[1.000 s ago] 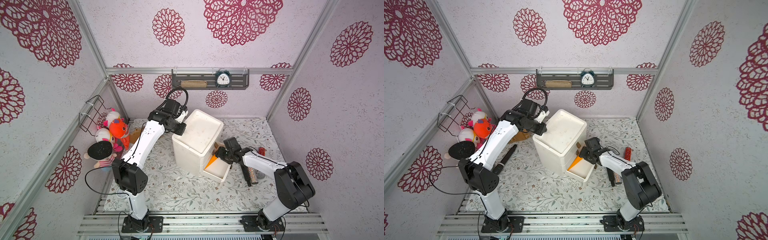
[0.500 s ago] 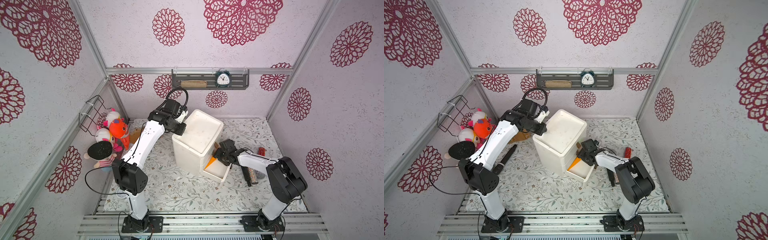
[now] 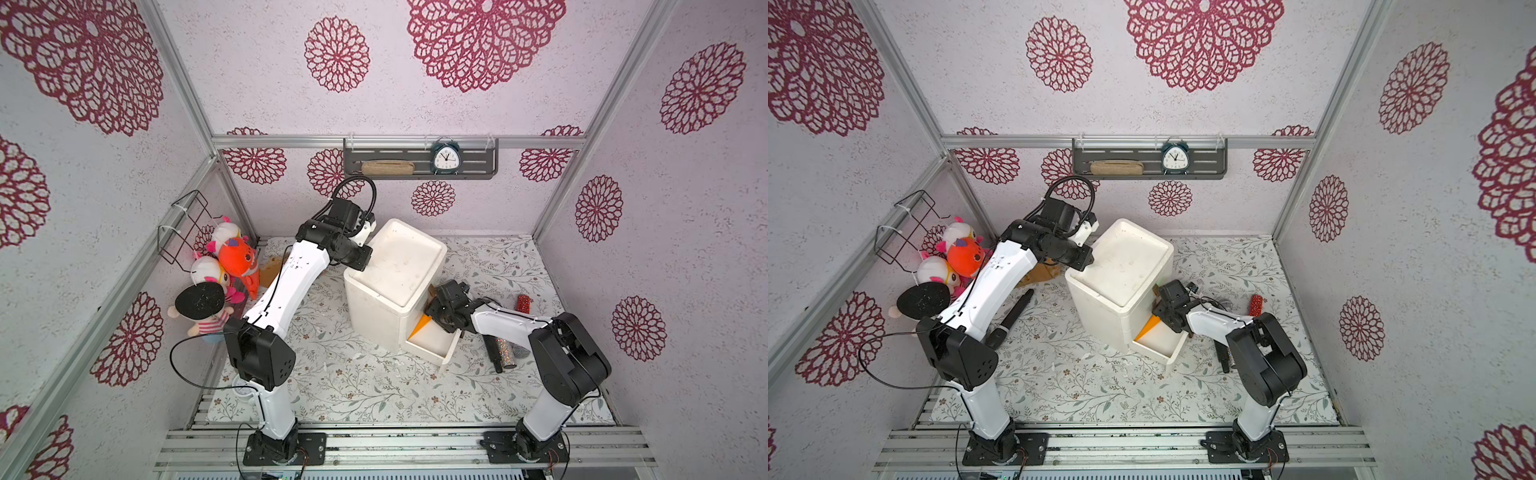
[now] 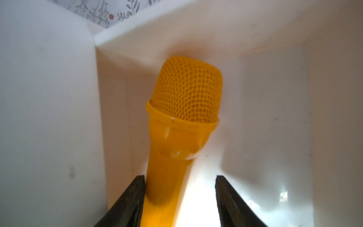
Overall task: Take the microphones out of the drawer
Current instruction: Pick up the microphone from the drawer.
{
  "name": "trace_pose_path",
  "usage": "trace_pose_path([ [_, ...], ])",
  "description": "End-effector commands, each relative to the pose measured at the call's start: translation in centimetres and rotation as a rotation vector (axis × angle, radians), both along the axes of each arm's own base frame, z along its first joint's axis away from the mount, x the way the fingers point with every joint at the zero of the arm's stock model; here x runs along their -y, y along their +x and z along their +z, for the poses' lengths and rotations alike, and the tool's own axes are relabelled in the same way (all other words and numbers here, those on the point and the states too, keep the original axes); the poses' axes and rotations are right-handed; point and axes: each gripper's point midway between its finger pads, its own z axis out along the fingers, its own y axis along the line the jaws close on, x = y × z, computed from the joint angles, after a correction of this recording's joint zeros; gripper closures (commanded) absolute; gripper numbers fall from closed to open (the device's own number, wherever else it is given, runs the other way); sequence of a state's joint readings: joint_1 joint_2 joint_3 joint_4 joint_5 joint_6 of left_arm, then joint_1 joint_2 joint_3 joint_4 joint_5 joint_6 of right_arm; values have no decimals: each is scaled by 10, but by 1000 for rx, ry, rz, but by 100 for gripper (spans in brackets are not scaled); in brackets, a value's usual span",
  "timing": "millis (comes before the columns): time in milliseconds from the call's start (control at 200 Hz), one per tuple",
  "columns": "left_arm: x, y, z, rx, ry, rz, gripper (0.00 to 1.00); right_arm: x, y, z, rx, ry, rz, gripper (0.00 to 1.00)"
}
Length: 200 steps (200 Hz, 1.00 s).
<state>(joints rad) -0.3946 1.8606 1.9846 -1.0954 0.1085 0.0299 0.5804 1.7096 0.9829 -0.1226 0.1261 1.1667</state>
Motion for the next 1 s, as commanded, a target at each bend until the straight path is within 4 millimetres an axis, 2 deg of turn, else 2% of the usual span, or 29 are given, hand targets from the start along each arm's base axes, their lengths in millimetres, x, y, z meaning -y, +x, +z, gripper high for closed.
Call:
trace_pose_path([
  [0, 5, -9, -32, -103, 6, -32, 100, 4, -11, -19, -41, -18, -72, 40],
  [120, 6, -8, -32, -103, -1, -34, 100, 4, -17, -25, -48, -16, -117, 38],
  [265, 7, -7, -31, -109, -4, -34, 100, 1, -17, -22, -32, -42, -126, 31],
  [370, 7, -8, -31, -107, -6, -33, 100, 0, -16, -21, -31, -44, -126, 31],
  [580, 6, -9, -29, -99, -7, -33, 100, 4, -19, -17, -21, -56, -136, 41],
  [891, 6, -9, -28, -97, -9, -31, 100, 15, -21, -6, 0, -85, -166, 49],
  [996, 6, -9, -27, -94, -7, -31, 100, 16, -21, -5, 5, -87, -173, 61],
])
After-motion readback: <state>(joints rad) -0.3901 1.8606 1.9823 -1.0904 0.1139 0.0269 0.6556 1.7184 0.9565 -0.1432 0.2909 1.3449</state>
